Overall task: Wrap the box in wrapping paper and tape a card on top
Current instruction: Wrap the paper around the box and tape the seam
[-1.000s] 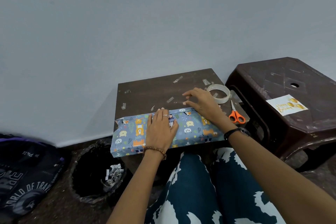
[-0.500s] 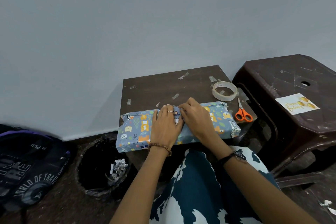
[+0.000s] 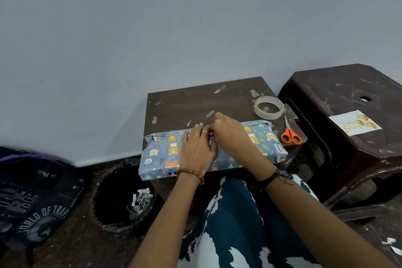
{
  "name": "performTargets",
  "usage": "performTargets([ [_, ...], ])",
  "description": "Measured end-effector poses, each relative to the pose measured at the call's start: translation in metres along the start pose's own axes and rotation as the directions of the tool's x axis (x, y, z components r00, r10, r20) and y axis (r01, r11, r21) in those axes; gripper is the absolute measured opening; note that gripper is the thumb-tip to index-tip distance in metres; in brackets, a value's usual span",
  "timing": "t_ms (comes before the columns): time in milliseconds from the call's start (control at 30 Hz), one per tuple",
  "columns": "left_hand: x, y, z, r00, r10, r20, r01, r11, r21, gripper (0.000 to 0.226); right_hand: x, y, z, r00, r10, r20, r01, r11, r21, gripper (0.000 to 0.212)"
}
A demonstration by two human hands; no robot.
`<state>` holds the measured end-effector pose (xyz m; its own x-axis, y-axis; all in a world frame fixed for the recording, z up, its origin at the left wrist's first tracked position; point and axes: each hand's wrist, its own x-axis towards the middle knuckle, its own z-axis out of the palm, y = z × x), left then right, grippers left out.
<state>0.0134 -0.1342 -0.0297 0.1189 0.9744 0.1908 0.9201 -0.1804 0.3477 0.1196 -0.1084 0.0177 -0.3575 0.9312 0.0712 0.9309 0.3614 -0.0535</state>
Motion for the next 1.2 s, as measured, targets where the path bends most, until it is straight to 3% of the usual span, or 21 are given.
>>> performTargets([
  [133, -0.001, 0.003, 0.001, 1.000, -0.004, -0.021, 0.005, 0.999, 0.048, 0.076, -0.003, 0.002, -0.004, 1.000, 0.001, 0.029, -0.002, 0.999, 0.035, 0.023],
  [267, 0.001, 0.001, 0.000, 0.999, -0.012, 0.042, 0.007, 0.994, 0.112, 0.055, -0.020, -0.002, 0.006, 1.000, -0.013, 0.017, 0.013, 0.999, 0.041, 0.026],
  [467, 0.001, 0.003, 0.001, 1.000, -0.010, 0.009, 0.008, 0.984, 0.181, 0.089, -0.045, -0.001, 0.019, 0.997, 0.012, -0.081, 0.006, 0.976, 0.220, 0.034],
  [800, 0.003, -0.001, 0.004, 0.999, -0.019, 0.044, 0.008, 0.974, 0.228, 0.073, -0.058, 0.004, 0.021, 0.995, 0.075, -0.058, -0.046, 0.915, 0.402, 0.036],
  [900, 0.002, 0.000, 0.004, 0.999, -0.017, 0.034, 0.009, 0.975, 0.223, 0.081, -0.063, 0.007, 0.028, 0.990, 0.119, -0.080, -0.058, 0.844, 0.532, 0.048],
  [967, 0.002, -0.001, 0.004, 1.000, -0.011, 0.021, 0.007, 0.976, 0.219, 0.086, -0.066, 0.007, 0.032, 0.980, 0.184, -0.079, -0.093, 0.769, 0.633, 0.042],
  [1067, 0.001, -0.002, 0.005, 1.000, 0.010, -0.016, -0.006, 0.978, 0.208, 0.081, -0.064, 0.006, 0.025, 0.980, 0.192, -0.042, -0.104, 0.688, 0.718, 0.048],
  [1200, 0.000, -0.002, 0.005, 1.000, 0.030, -0.001, -0.029, 0.975, 0.219, 0.075, -0.058, 0.007, 0.031, 0.986, 0.128, -0.111, -0.057, 0.869, 0.491, 0.056],
])
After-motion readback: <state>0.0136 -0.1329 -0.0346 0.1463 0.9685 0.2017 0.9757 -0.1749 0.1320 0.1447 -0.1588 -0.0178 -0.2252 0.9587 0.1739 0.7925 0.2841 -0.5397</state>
